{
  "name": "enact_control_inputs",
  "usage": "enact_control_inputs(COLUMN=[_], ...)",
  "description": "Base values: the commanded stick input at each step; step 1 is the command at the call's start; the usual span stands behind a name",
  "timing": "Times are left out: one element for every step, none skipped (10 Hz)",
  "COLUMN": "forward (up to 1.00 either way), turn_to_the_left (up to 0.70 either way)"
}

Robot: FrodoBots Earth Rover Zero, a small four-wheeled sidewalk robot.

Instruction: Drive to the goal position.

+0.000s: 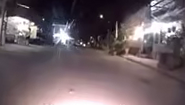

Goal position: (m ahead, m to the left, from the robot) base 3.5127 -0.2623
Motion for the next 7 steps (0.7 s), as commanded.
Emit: enact_control_inputs(forward=[0.7, 0.7, 0.7, 0.7, 0.7, 0.7, 0.7], turn_to_the_left=[0.0, 0.0, 0.0, 0.0, 0.0, 0.0, 0.0])
